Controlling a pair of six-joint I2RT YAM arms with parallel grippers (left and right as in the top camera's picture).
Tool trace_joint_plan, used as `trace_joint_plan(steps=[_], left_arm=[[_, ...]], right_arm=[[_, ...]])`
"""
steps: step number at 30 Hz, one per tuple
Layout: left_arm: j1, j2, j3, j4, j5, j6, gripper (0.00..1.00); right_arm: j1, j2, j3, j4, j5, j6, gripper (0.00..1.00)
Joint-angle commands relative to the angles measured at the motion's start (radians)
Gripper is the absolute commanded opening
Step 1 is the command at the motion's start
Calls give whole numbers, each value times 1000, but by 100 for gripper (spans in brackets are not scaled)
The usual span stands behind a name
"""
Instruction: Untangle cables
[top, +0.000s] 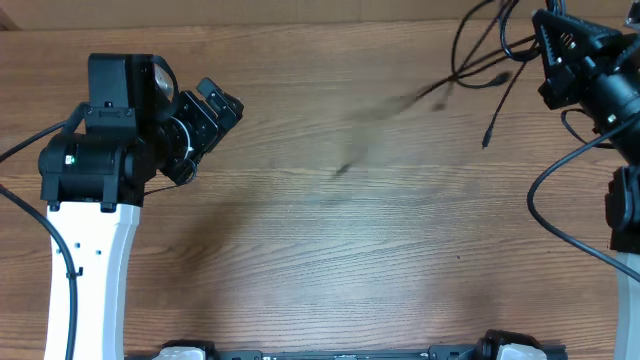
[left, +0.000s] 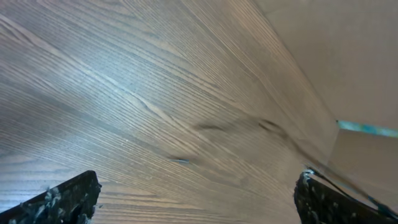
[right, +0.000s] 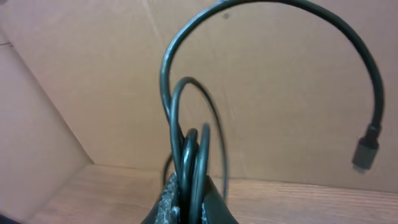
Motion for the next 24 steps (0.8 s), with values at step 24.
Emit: trace_joint_plan(steps=[24], left_arm=[[-125, 16, -1, 293, 581, 682, 100]], right_arm=[[470, 83, -1, -295, -270, -127, 4]])
